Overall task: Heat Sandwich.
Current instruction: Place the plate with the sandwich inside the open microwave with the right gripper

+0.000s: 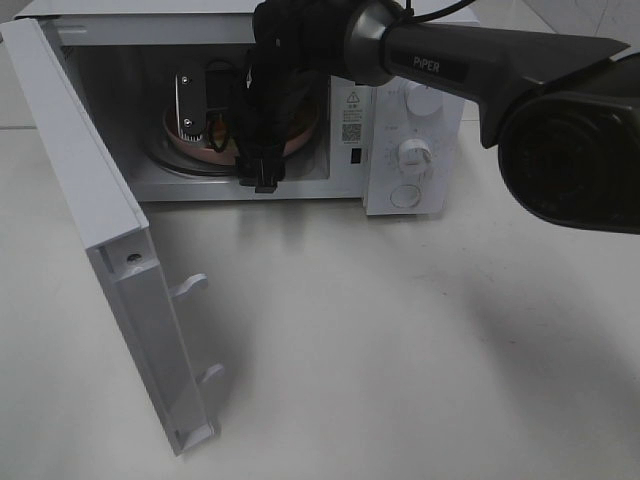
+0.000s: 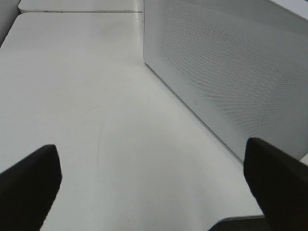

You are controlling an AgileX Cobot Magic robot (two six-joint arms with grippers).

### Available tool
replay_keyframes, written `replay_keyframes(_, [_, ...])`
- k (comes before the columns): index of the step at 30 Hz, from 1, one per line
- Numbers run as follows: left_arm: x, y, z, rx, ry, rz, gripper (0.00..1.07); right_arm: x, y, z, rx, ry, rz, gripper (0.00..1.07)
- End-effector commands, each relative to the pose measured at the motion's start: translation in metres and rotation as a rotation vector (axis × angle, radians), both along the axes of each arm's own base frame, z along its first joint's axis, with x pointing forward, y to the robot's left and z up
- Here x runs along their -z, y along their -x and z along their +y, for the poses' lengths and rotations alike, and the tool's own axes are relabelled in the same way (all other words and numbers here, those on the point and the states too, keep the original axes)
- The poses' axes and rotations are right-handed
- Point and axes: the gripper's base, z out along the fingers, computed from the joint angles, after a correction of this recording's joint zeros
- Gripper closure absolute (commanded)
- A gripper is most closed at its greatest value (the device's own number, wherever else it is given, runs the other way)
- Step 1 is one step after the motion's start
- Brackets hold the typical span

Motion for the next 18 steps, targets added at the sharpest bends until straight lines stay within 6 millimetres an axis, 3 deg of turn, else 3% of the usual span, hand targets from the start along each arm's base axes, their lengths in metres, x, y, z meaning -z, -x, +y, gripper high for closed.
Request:
replay_keyframes(1, [0.0004, 0.0027, -0.0002, 0.002, 0.006, -0.020, 0.09, -0.0042, 0.0029, -0.0012, 0.005, -0.027, -0.013, 0.27])
replay_keyframes(18, [0.0004, 0.0027, -0.0002, 0.002, 0.006, -0.020, 0.09, -0.0038, 0.0033, -0.0026, 0.028, -0.040, -0.013, 0.29])
